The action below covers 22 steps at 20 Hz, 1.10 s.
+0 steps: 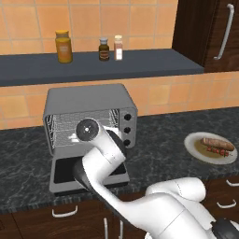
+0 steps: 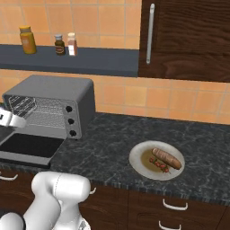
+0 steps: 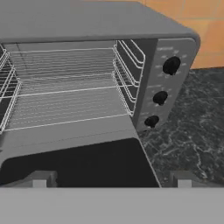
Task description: Pick up the kebab skewer and baguette bread, and place them inside the toaster oven. Close the toaster oven door and start by setting the timer.
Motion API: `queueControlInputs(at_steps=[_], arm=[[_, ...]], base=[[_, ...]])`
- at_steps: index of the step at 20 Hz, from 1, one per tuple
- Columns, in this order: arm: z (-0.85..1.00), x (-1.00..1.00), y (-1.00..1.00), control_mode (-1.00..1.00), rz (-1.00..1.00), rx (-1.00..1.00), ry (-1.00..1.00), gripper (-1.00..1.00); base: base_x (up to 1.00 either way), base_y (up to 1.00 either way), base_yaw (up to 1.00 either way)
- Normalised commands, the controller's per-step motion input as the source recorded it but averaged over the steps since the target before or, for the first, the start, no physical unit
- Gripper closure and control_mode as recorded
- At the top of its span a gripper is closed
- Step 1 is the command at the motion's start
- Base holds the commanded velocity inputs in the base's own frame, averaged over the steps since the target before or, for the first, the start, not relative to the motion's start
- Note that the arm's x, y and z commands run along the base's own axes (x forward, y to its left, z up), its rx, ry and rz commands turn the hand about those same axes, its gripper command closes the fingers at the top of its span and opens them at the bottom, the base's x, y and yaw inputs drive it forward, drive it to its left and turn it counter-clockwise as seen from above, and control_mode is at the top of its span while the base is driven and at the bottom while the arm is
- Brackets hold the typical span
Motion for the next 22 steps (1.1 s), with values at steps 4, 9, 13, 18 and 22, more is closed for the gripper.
queueControlInputs(at_steps=[4, 9, 13, 18, 22], arm=[[-0.05, 0.25, 0.21, -1.00, -0.04, 0.00, -0.39, -1.00], [-0.23, 0.31, 0.04, -1.00, 0.00, 0.00, -0.14, -1.00], [-0.27, 0.30, 0.12, -1.00, 0.00, -0.01, -0.19, -1.00], [-0.27, 0.45, 0.06, -1.00, 0.00, 0.00, -0.05, -1.00], [-0.08, 0.48, 0.20, -1.00, 0.00, -0.06, -0.02, -1.00]], base=[[0.00, 0.00, 0.00], [0.00, 0.00, 0.00], [0.00, 0.00, 0.00], [0.00, 0.00, 0.00], [0.00, 0.00, 0.00]])
